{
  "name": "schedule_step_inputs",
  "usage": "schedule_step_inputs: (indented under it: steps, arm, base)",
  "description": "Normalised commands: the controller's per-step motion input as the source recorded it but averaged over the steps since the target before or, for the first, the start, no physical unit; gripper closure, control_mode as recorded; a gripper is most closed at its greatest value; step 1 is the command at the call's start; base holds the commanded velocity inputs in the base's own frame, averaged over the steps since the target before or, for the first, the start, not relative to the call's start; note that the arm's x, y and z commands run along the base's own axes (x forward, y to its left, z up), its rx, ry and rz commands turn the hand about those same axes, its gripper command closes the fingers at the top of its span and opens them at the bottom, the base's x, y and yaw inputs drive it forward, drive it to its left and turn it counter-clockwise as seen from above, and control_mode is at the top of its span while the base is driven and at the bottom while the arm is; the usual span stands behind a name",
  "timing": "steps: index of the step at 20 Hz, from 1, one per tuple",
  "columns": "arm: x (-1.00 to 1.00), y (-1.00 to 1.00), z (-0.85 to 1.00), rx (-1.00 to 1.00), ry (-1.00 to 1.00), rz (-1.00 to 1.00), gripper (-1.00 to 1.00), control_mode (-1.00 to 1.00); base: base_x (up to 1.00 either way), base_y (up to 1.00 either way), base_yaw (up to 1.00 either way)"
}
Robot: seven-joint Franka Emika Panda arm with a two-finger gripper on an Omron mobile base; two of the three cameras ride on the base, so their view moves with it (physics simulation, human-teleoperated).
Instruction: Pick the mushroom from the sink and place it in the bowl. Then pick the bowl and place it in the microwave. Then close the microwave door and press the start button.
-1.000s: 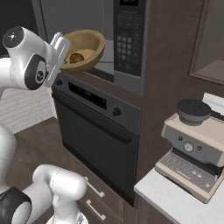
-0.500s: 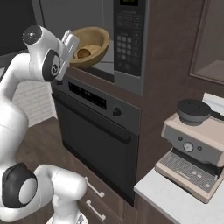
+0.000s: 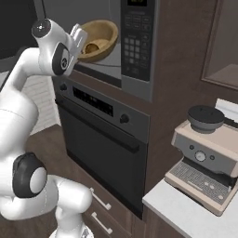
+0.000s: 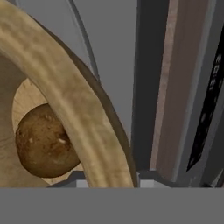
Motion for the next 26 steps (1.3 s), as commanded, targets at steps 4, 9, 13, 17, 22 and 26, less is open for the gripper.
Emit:
schedule_step_inputs:
  steps: [4, 9, 13, 17, 22, 26]
  arm:
    - [0.53, -0.18, 0.07, 0.01, 0.00, 0.00, 1.00, -1.00]
    - [0.59, -0.23, 0.00, 0.00, 0.00, 0.00, 1.00, -1.00]
    - [0.63, -0.23, 0.00, 0.00, 0.01, 0.00, 1.00, -1.00]
    - [0.64, -0.15, -0.07, 0.00, 0.01, 0.00, 1.00, -1.00]
    - [0.34, -0.04, -0.23, 0.00, 0.00, 0.00, 1.00, -1.00]
    - [0.20, -0.02, -0.39, 0.00, 0.03, 0.00, 1.00, -1.00]
  base:
    - [0.00, 0.00, 0.00]
    - [0.00, 0.00, 0.00]
    - [0.00, 0.00, 0.00]
    - [0.00, 0.00, 0.00]
    - [0.00, 0.00, 0.00]
    - [0.00, 0.00, 0.00]
